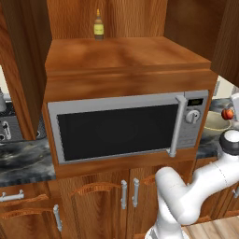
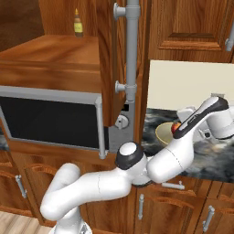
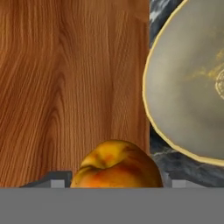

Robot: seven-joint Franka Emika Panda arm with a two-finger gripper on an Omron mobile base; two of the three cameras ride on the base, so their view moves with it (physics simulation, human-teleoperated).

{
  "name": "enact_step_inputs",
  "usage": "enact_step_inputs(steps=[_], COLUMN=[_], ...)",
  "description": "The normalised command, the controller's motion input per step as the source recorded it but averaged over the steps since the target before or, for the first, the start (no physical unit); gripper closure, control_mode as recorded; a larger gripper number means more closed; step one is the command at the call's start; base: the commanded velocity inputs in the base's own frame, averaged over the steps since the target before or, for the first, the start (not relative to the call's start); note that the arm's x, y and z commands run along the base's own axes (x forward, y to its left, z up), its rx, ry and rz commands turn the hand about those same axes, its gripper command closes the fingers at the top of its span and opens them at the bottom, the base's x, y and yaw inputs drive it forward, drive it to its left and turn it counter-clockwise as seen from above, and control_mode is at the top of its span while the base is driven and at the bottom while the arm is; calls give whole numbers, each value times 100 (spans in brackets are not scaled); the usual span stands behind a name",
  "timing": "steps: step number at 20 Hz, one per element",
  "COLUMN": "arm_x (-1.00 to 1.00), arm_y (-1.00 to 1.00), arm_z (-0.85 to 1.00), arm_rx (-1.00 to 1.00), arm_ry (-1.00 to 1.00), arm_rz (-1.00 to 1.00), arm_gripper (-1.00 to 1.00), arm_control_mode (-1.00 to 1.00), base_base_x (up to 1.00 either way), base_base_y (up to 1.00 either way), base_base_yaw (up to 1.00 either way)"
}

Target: Pick the peach from the cabinet and place it in the bowl. Then pick the bowl and place it in the sink. Then turn on the sink facuet.

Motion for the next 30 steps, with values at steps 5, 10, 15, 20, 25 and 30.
enact_step_inputs(steps=[5, 10, 15, 20, 25, 30], arm_x=[10, 22, 25, 16, 27, 33], arm_y=[0, -2, -1, -6, -6, -3], arm_z=[-28, -13, 0, -12, -41, -25], arm_rx=[-3, -2, -5, -7, -7, -6], arm_ry=[-8, -8, -20, -17, -7, -9], arm_rz=[10, 13, 7, 3, 3, 5], arm_gripper=[100, 100, 100, 100, 100, 100], arm_control_mode=[-100, -100, -100, -100, -100, -100], base_base_x=[0, 0, 0, 0, 0, 0], base_base_y=[0, 0, 0, 0, 0, 0], base_base_yaw=[0, 0, 0, 0, 0, 0])
